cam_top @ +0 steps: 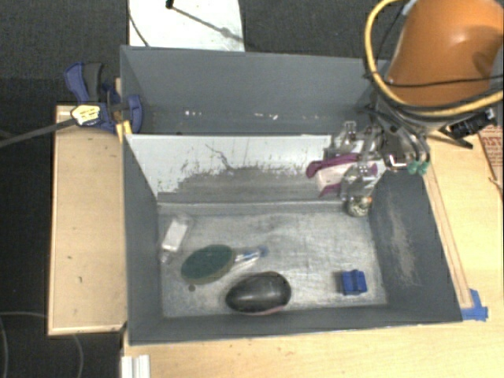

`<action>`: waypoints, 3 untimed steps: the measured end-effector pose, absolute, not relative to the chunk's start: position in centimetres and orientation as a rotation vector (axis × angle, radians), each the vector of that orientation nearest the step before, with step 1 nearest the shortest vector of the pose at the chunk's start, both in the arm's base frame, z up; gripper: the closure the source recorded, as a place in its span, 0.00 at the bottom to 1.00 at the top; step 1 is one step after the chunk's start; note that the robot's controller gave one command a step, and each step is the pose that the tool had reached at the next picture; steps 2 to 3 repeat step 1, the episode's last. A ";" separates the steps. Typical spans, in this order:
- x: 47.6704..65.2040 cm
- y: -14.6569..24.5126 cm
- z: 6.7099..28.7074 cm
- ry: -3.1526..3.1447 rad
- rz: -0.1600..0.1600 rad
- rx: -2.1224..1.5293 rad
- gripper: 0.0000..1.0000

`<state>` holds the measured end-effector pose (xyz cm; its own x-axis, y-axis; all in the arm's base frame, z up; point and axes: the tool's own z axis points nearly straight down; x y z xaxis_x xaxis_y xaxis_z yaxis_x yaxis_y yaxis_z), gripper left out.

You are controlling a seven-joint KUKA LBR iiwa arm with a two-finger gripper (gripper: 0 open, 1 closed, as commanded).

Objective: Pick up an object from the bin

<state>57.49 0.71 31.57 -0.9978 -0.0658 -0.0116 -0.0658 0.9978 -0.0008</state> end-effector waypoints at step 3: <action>57.8 6.6 31.0 3.117 0.003 -0.342 1.00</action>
Offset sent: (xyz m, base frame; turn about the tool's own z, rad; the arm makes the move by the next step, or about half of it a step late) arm 0.0027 0.0568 -0.0053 -0.1530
